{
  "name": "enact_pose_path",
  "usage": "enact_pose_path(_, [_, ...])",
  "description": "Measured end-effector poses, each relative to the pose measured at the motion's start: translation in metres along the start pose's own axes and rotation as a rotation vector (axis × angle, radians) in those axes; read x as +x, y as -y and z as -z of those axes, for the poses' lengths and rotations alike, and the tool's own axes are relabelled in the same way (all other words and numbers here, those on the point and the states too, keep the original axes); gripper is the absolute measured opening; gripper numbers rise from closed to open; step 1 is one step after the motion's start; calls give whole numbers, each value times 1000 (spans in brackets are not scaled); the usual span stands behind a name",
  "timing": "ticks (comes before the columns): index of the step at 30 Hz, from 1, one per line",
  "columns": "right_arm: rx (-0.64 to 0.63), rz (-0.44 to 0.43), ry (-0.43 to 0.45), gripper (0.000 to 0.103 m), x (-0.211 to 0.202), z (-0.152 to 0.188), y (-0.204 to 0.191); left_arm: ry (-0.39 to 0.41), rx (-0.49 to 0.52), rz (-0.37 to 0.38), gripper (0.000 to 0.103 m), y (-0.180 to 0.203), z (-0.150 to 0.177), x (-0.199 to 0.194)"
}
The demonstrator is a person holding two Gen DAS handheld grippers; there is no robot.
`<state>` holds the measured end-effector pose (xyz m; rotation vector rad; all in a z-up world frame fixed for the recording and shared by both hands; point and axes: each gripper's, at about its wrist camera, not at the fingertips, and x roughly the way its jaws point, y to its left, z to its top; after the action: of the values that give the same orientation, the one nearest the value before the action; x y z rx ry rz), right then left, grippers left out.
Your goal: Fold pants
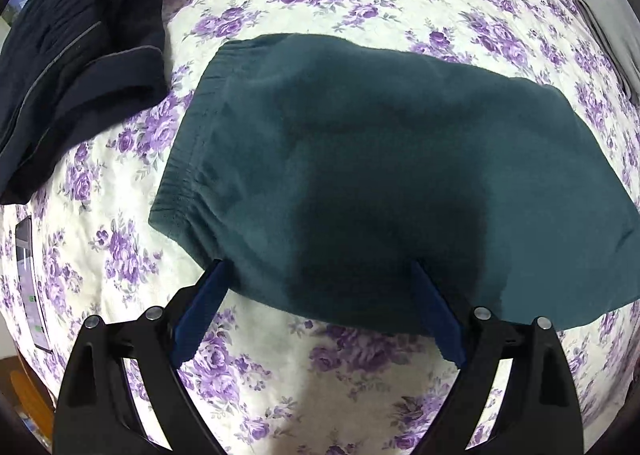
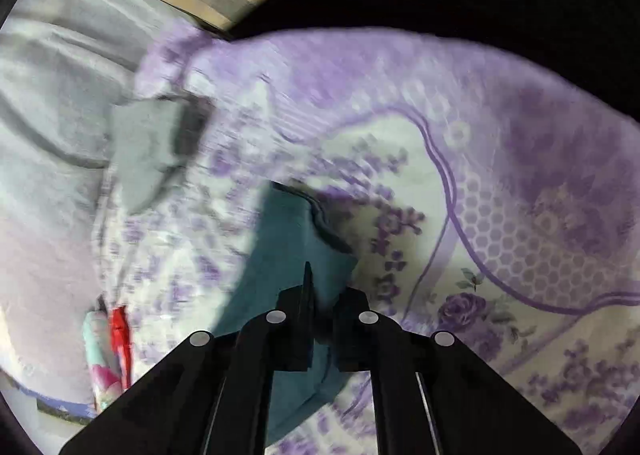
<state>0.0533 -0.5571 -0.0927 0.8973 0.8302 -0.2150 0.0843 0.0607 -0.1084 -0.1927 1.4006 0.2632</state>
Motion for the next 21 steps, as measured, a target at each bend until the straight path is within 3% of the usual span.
enact_pose_path(4, [-78,-10,31,6,-41,-2,-4,21,29,-16,89,-7,5,-9])
enact_pose_path(6, [-120,77,-5,9,-32,4,10,11,41,-24,90,-8,6,-5])
enact_pose_path(8, [-140,175,-60,18,-10,11,24,-5,37,-25,92,-8,5,-1])
enact_pose_path(9, [-132,167,-62,20,-7,13,29,-7,31,-23,92,-9,5,-2])
enact_pose_path(10, [-111,149,-40,25,-12,14,30,-6,30,-21,92,-8,5,-6])
enact_pose_path(12, [-41,125,10,64,-28,16,31,18,39,-10,91,-8,0,-15])
enact_pose_path(14, [-21,136,48,66,-39,21,30,43,56,14,91,-6,3,-26])
enact_pose_path(17, [30,130,24,67,-29,28,35,49,91,42,91,1,8,-28])
enact_pose_path(18, [33,141,27,55,-26,27,34,39,104,39,91,4,9,-25])
enact_pose_path(20, [26,124,8,6,-20,26,28,9,118,30,91,10,9,-10])
enact_pose_path(21, [46,94,-9,6,-20,27,23,7,115,30,92,10,11,-6])
